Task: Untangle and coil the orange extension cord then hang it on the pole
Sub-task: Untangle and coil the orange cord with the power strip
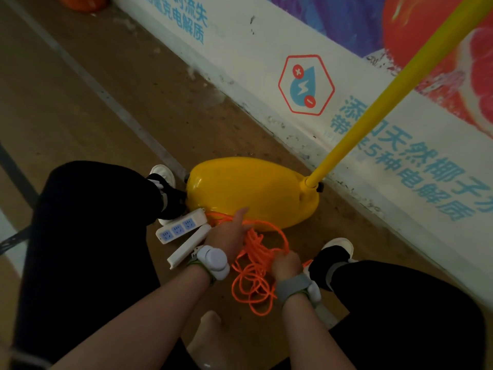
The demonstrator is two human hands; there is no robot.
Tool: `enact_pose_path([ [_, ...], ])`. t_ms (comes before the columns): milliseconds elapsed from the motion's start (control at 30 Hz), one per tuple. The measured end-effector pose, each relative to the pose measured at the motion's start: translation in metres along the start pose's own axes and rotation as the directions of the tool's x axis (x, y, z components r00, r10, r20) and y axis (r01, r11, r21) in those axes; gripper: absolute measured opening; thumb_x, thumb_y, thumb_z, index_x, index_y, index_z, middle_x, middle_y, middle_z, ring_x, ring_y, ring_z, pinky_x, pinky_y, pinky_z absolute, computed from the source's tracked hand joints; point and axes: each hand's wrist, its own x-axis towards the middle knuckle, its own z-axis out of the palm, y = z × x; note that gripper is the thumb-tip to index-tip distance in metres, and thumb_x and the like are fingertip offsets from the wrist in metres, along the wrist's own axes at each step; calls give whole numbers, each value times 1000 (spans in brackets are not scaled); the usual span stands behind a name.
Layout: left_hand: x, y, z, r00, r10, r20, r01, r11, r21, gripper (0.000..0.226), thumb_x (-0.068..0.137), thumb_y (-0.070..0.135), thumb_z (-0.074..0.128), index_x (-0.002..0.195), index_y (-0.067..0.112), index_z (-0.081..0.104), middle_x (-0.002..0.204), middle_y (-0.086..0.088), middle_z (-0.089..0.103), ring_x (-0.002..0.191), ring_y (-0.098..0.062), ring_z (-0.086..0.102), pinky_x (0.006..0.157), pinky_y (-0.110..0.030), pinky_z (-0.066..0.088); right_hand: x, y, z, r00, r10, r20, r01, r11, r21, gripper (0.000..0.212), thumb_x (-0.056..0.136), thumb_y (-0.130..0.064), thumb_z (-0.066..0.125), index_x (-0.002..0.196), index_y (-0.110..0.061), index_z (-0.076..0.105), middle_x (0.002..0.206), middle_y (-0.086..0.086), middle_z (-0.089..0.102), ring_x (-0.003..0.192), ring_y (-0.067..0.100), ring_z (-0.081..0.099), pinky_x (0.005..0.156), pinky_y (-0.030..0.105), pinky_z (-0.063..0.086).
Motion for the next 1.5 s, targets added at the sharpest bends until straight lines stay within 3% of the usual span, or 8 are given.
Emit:
enact_pose_path([
  [300,14,-29,-16,918,-213,-336,109,947,-301,32,98,45,41,82,25,62,73,-3,66,65,-26,60,59,-37,50,18,18,-6,956,191,222,-222,967,125,22,95,-2,43,100,-2,65,101,22,66,84,28,70,56,28,52],
  [533,29,-36,-25,811,-517,-274,149,636,-757,46,98,35,48,69,4,64,65,-20,62,62,-34,56,63,-42,50,13,8,-18,865,284,415,-498,597,630,28,97,3,37,73,0,51,41,11,59,32,17,58,28,29,46],
  [767,30,-23,-52,954,-223,-201,-103,384,-917,34,99,20,46,82,0,67,57,5,64,52,-4,58,54,-17,47,27,-13,-47,896,290,337,-438,446,780,24,72,16,34,68,-3,49,38,8,48,47,19,49,44,27,48],
  [967,27,-20,-46,972,196,126,99,141,-985,30,94,29,52,89,0,60,54,4,52,43,-6,44,45,-17,44,40,7,-51,967,233,-103,-190,929,317,34,68,-21,53,97,-8,63,99,23,65,86,35,62,83,43,54],
  [1133,27,-19,-32,950,256,180,206,-78,-975,33,64,47,82,73,17,71,48,6,47,54,-8,48,55,-22,38,16,1,-31,870,211,446,-405,822,401,18,89,-4,41,94,-5,59,76,20,65,65,31,65,54,32,56],
  [1300,24,-24,-27,955,157,251,275,-160,-948,53,53,50,88,42,14,51,32,3,39,47,-10,45,62,-23,33,17,0,-23,883,217,416,-392,829,399,27,94,2,33,78,-2,56,47,12,61,34,19,58,32,23,47],
  [1433,17,-12,-30,970,207,125,195,-364,-911,53,63,44,84,37,16,48,28,4,33,53,-8,50,68,-22,45,19,1,-22,931,205,300,-322,849,419,10,86,0,52,95,-3,54,76,16,60,63,26,62,55,31,52],
  [1500,13,-10,-35,969,227,92,179,-397,-900,51,71,41,79,39,14,49,29,3,34,55,-9,50,71,-24,48,29,9,-19,978,119,169,-161,952,262,61,75,-13,71,128,-19,41,118,15,52,99,32,57,82,43,52],
])
